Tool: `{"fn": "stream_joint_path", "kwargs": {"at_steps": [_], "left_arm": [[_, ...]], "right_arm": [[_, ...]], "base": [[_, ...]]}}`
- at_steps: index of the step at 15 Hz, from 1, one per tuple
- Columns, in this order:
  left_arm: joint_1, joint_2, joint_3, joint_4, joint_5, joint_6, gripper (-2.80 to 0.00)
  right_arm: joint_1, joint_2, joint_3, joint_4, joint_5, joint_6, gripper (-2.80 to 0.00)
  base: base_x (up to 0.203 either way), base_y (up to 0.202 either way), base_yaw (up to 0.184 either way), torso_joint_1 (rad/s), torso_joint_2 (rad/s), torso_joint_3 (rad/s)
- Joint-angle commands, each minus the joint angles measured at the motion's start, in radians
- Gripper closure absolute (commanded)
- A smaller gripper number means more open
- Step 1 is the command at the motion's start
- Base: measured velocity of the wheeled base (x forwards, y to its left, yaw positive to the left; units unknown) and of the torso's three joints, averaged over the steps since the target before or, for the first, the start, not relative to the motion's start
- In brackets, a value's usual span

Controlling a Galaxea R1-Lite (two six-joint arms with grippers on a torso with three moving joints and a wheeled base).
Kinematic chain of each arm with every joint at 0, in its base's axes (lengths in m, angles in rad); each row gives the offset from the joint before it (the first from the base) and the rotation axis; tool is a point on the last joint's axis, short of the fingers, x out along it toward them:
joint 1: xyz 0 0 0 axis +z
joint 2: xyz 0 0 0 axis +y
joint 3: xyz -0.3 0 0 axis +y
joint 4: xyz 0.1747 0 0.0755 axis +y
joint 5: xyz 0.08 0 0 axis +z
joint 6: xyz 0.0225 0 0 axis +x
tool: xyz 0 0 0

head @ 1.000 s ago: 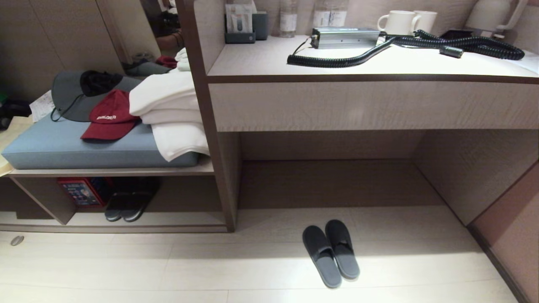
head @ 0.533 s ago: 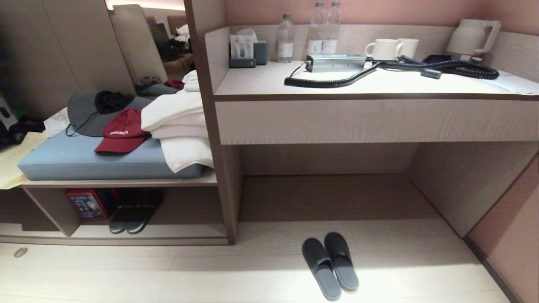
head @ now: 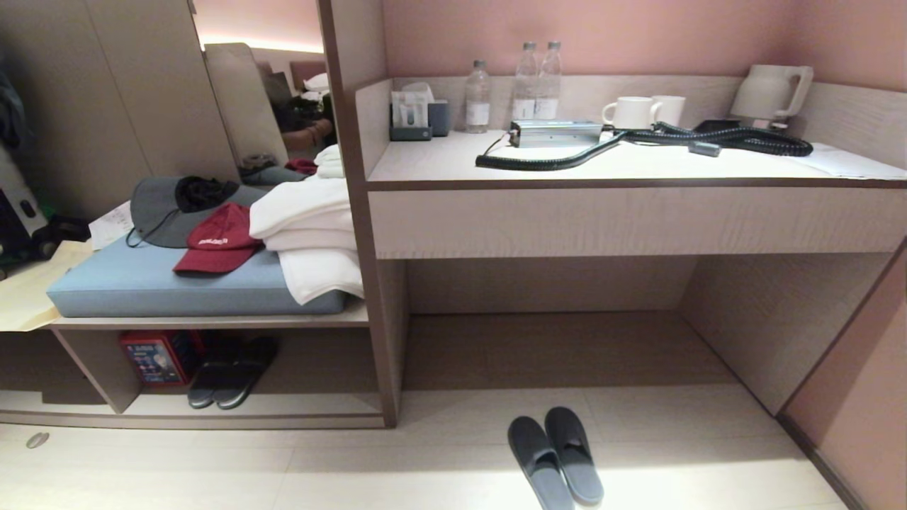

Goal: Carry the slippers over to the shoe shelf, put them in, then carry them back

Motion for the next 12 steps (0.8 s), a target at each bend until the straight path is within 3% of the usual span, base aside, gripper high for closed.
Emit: {"fn": "stream_joint_path", "kwargs": {"at_steps": [1, 7, 12], "left_arm": [[-0.001, 0.001, 0.000, 0.000, 0.000, 0.001, 0.00], [-0.001, 0.001, 0.000, 0.000, 0.000, -0.002, 0.00], [-0.001, 0.001, 0.000, 0.000, 0.001, -0.003, 0.00]], "right_arm": [[0.000, 0.000, 0.000, 0.000, 0.001, 0.000, 0.00], [0.000, 0.000, 0.000, 0.000, 0.001, 0.000, 0.00], [0.000, 0.000, 0.000, 0.000, 0.001, 0.000, 0.00]], "base": [[0.000, 0.000, 0.000, 0.004, 0.00, 0.028], [0.000, 0.000, 0.000, 0.000, 0.00, 0.000], [-0.002, 0.134, -0.002, 0.004, 0.00, 0.007]]}}
